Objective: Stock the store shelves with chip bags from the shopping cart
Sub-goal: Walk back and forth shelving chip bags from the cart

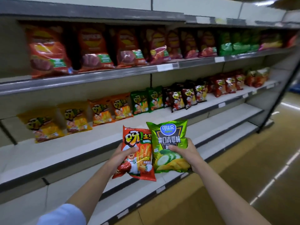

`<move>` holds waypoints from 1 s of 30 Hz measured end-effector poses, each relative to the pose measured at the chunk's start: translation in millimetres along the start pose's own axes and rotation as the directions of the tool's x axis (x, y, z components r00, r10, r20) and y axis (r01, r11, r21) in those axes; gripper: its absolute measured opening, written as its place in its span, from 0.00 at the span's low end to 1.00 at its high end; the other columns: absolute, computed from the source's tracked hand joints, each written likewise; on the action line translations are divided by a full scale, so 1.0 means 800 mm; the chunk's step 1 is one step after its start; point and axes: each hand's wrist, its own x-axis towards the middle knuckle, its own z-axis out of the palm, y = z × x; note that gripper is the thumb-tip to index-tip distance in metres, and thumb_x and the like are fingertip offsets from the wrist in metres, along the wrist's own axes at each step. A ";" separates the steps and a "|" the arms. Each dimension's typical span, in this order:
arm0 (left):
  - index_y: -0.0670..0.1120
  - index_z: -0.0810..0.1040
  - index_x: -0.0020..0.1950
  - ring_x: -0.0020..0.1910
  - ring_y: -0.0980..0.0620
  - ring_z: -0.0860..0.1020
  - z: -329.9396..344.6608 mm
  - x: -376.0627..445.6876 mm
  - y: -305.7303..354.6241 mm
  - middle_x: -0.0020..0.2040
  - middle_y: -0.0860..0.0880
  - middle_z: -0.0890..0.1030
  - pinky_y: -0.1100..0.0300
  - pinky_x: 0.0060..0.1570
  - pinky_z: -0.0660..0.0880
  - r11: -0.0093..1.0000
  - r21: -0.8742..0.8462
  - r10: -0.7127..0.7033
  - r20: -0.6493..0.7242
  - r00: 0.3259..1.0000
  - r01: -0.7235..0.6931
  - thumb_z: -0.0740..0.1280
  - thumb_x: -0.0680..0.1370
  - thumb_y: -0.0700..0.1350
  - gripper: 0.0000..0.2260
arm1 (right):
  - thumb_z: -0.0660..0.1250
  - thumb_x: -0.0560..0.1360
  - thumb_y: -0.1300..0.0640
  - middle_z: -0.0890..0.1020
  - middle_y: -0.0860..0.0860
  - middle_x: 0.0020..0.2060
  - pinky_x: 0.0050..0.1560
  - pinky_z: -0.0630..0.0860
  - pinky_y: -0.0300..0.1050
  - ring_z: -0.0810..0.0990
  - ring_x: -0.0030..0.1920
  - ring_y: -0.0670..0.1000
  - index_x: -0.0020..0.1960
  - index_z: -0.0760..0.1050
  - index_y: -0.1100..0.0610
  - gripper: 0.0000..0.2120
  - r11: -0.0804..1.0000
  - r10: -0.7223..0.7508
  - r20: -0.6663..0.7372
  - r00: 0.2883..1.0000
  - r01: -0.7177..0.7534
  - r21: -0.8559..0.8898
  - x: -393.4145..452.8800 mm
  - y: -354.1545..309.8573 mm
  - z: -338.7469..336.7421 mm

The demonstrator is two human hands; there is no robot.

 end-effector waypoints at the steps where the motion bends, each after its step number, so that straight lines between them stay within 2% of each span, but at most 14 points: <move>1: 0.50 0.68 0.65 0.44 0.45 0.83 0.015 0.018 0.002 0.49 0.46 0.83 0.54 0.39 0.78 1.000 0.003 -0.001 0.030 1.000 0.001 0.74 0.69 0.49 0.27 | 0.80 0.64 0.55 0.81 0.50 0.50 0.42 0.79 0.42 0.82 0.48 0.50 0.64 0.65 0.54 0.34 1.000 0.005 -0.031 0.999 -0.005 0.003 0.009 0.003 -0.015; 4: 0.49 0.67 0.68 0.46 0.44 0.83 0.064 0.078 0.013 0.53 0.44 0.82 0.53 0.41 0.79 1.000 0.021 -0.007 0.121 0.993 0.005 0.75 0.65 0.51 0.34 | 0.80 0.64 0.55 0.81 0.51 0.51 0.43 0.80 0.44 0.83 0.49 0.52 0.64 0.65 0.54 0.35 1.000 0.022 -0.125 0.992 -0.020 0.012 0.037 0.003 -0.061; 6: 0.49 0.68 0.69 0.46 0.44 0.84 0.092 0.118 0.021 0.53 0.44 0.83 0.54 0.40 0.79 0.999 0.040 -0.021 0.166 0.986 0.014 0.75 0.68 0.51 0.32 | 0.80 0.64 0.55 0.81 0.51 0.52 0.42 0.80 0.42 0.83 0.49 0.52 0.64 0.65 0.54 0.35 1.000 0.027 -0.166 0.986 -0.025 0.016 0.059 0.000 -0.088; 9: 0.50 0.70 0.67 0.45 0.45 0.84 0.136 0.176 0.038 0.52 0.46 0.83 0.55 0.39 0.79 0.999 0.045 -0.035 0.237 0.971 0.025 0.75 0.69 0.51 0.28 | 0.81 0.63 0.54 0.81 0.53 0.52 0.49 0.81 0.49 0.84 0.49 0.53 0.65 0.65 0.54 0.37 1.000 0.030 -0.232 0.972 -0.029 0.008 0.101 -0.005 -0.131; 11: 0.52 0.71 0.65 0.46 0.45 0.84 0.162 0.215 0.052 0.52 0.46 0.83 0.53 0.42 0.79 0.998 0.053 -0.041 0.269 0.962 0.027 0.76 0.67 0.53 0.30 | 0.80 0.63 0.55 0.81 0.53 0.52 0.53 0.80 0.53 0.83 0.50 0.54 0.64 0.65 0.54 0.36 0.999 0.038 -0.267 0.963 -0.039 0.001 0.128 -0.011 -0.156; 15: 0.53 0.71 0.64 0.48 0.43 0.84 0.206 0.280 0.078 0.54 0.46 0.83 0.44 0.52 0.79 0.997 0.077 -0.057 0.349 0.935 0.032 0.79 0.58 0.57 0.37 | 0.80 0.63 0.57 0.82 0.54 0.51 0.52 0.80 0.52 0.84 0.49 0.54 0.60 0.66 0.54 0.32 0.999 0.045 -0.353 0.934 -0.034 0.037 0.168 -0.016 -0.195; 19: 0.52 0.73 0.63 0.49 0.42 0.84 0.265 0.341 0.095 0.53 0.45 0.84 0.41 0.55 0.78 0.994 0.104 -0.053 0.436 0.898 0.008 0.82 0.54 0.58 0.40 | 0.85 0.55 0.48 0.83 0.54 0.54 0.54 0.80 0.56 0.84 0.51 0.55 0.64 0.68 0.55 0.43 0.997 0.068 -0.415 0.907 -0.045 0.065 0.200 -0.014 -0.242; 21: 0.51 0.73 0.63 0.49 0.41 0.84 0.297 0.363 0.098 0.52 0.45 0.84 0.41 0.55 0.77 0.994 0.109 -0.052 0.487 0.872 -0.001 0.82 0.56 0.56 0.38 | 0.85 0.53 0.46 0.83 0.53 0.54 0.55 0.80 0.57 0.84 0.52 0.54 0.64 0.67 0.55 0.45 0.997 0.071 -0.460 0.885 -0.045 0.067 0.206 -0.013 -0.265; 23: 0.52 0.73 0.64 0.49 0.42 0.84 0.327 0.382 0.100 0.53 0.44 0.84 0.41 0.54 0.78 0.993 0.120 -0.062 0.527 0.848 -0.002 0.80 0.61 0.53 0.34 | 0.84 0.54 0.48 0.83 0.53 0.53 0.56 0.79 0.57 0.84 0.52 0.54 0.64 0.66 0.54 0.44 0.995 0.075 -0.505 0.860 -0.033 0.090 0.211 -0.010 -0.286; 30: 0.51 0.72 0.65 0.48 0.42 0.84 0.427 0.448 0.104 0.52 0.45 0.84 0.41 0.55 0.78 0.985 0.175 -0.103 0.565 0.819 0.004 0.80 0.60 0.53 0.35 | 0.82 0.54 0.50 0.83 0.54 0.53 0.55 0.80 0.58 0.85 0.49 0.55 0.67 0.65 0.56 0.46 0.988 0.118 -0.536 0.836 -0.043 0.149 0.261 0.004 -0.372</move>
